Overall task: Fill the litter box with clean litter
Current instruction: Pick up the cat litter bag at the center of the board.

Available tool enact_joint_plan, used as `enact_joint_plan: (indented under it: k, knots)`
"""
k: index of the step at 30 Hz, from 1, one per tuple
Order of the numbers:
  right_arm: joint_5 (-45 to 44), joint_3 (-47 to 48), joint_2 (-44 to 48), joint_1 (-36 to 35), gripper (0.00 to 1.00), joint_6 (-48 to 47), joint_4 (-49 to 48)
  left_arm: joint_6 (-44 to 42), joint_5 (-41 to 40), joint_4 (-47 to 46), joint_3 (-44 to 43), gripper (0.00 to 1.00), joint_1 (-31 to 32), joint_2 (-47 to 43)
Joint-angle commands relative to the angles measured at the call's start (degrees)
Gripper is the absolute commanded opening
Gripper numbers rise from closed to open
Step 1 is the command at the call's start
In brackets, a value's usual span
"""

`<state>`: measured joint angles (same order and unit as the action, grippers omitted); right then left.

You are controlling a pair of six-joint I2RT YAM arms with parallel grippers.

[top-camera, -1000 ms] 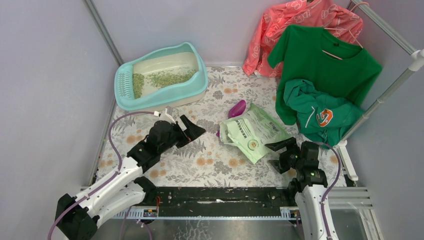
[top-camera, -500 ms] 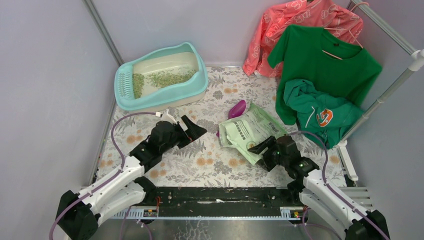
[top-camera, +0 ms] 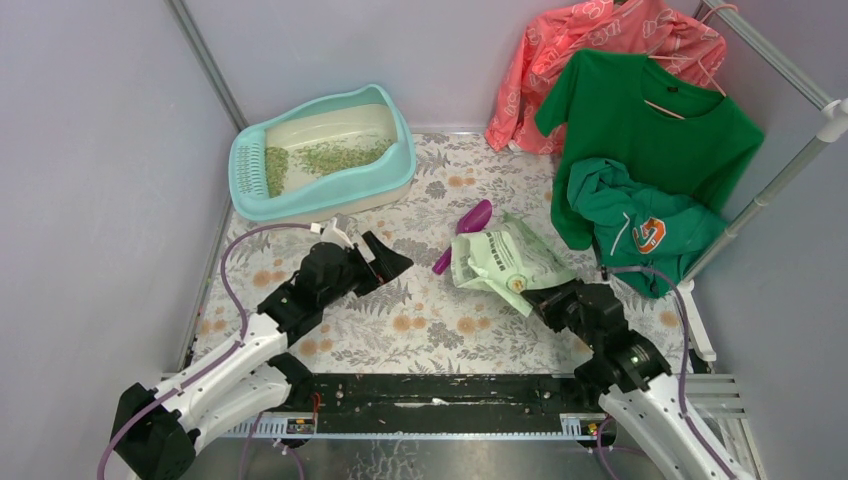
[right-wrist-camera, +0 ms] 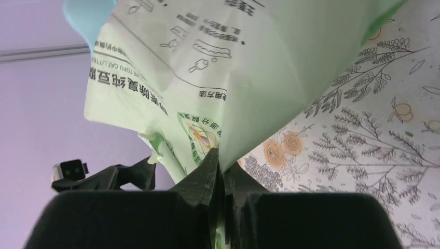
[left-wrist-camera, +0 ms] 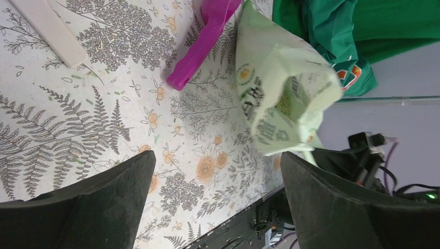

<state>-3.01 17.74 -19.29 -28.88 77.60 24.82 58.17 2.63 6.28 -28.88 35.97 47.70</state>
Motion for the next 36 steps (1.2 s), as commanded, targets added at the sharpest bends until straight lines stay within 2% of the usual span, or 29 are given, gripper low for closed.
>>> enact_joint_plan:
  k: [1,3,6,13,20,26,31,36]
  knots:
    - [-3.32,5.79,6.01,-0.33,0.06,-2.43,12.41,-2.60,0.57,1.39,-2.15,0.99,0.20,-1.64]
    - [-2.80,5.56,8.25,-0.29,0.03,-2.04,13.87,-2.90,0.85,2.12,-2.58,0.99,0.23,-2.09]
    - [-0.74,5.06,8.91,-0.30,0.00,-1.84,10.01,-2.92,1.89,2.54,-2.73,0.99,0.22,-1.71]
    - [8.53,16.74,-11.71,-0.23,0.00,-7.53,-5.75,-2.46,-0.01,5.46,-1.26,0.99,0.25,-6.02]
    - [10.61,38.53,-25.42,-0.17,0.00,-15.18,-4.45,-4.03,-5.52,15.18,-6.53,0.99,0.24,-11.71]
    - [16.62,47.08,-34.06,1.73,0.00,-16.40,-7.27,-4.74,-8.29,19.52,-10.18,0.99,0.24,-13.45]
    - [26.83,45.98,-35.20,8.87,0.00,-13.55,-12.76,-4.39,-8.28,19.12,-11.54,0.99,0.28,-12.50]
    - [38.11,34.82,-30.97,19.46,0.00,-8.55,-20.38,-3.91,-9.97,18.85,-10.04,0.99,0.22,-14.13]
